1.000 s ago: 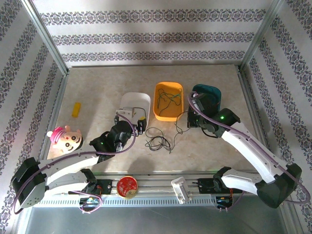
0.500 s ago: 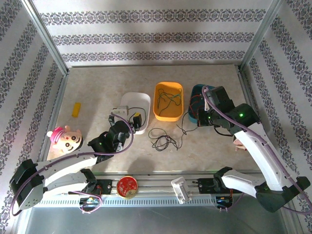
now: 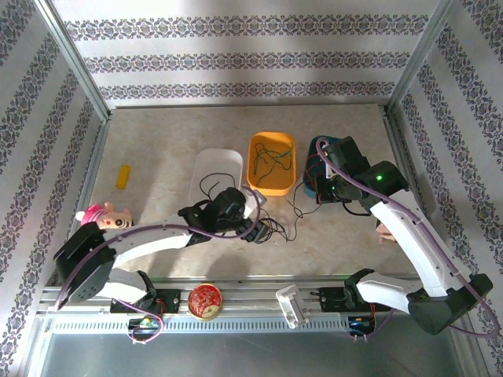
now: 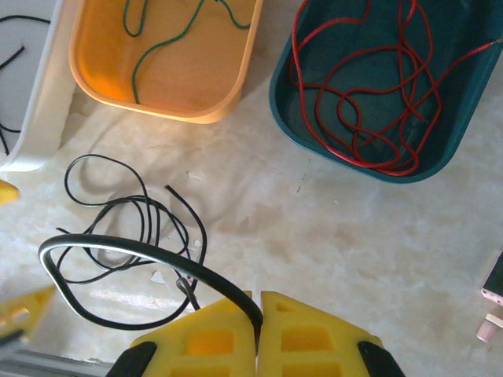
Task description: Untangle the cables
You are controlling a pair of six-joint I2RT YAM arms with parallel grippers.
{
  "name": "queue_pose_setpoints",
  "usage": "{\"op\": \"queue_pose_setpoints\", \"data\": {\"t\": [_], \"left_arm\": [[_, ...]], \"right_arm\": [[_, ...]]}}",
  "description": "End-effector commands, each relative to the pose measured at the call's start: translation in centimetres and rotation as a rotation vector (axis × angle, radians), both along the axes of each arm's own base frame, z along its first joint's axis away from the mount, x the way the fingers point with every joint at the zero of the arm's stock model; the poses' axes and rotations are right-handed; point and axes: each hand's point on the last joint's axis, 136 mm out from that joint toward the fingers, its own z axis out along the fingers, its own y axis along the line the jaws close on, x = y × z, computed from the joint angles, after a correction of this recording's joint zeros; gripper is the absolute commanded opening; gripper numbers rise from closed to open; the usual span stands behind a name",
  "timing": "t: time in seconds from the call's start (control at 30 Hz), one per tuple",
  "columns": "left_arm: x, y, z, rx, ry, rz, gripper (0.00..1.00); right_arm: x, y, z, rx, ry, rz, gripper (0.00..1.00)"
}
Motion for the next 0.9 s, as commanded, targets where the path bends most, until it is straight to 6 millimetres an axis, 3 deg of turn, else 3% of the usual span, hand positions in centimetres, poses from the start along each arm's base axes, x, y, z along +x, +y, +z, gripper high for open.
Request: {"op": "queue_pose_setpoints", "data": {"t": [0.0, 0.13, 0.2, 0.37, 0.4, 0.53, 0.63, 0.87], "left_arm": [[-2.8, -0.9, -3.2, 0.123, 0.101, -0.152, 0.84], [-0.5, -0.1, -6.1, 0.291, 0.017, -0.064, 0.83], [0.4, 0.3, -6.9, 0.326, -0.004, -0.018, 0.75], [1.6, 0.1, -7.4, 0.304, -0.026, 0.057, 0.21], [1.8, -0.2, -7.0, 0.276, -0.030, 0.073, 0.15], [2.7, -1.0, -4.9, 0.102, -0.010, 0.149, 0.10], [3.9, -0.4, -3.9, 0.021, -0.004, 0.231, 0.08], [4.4, 0.5, -4.0, 0.025, -0.007, 0.260, 0.07]], "right_arm": [[-0.1, -0.1, -0.1, 0.040, -0.008, -0.015, 0.00], [-0.1, -0.4, 0.0, 0.073, -0.012, -0.031, 0.00], [-0.1, -0.8, 0.2, 0.074, -0.016, -0.043, 0.00], [-0.1, -2.6, 0.2, 0.023, -0.033, -0.089, 0.00], [-0.1, -3.1, 0.2, -0.001, -0.037, -0.099, 0.00], [-0.4, -6.3, 0.3, -0.166, -0.071, -0.153, 0.00], [-0.7, -9.2, 0.8, -0.307, -0.099, -0.208, 0.00], [-1.2, -12.7, 2.0, -0.381, -0.137, -0.305, 0.00]]}}
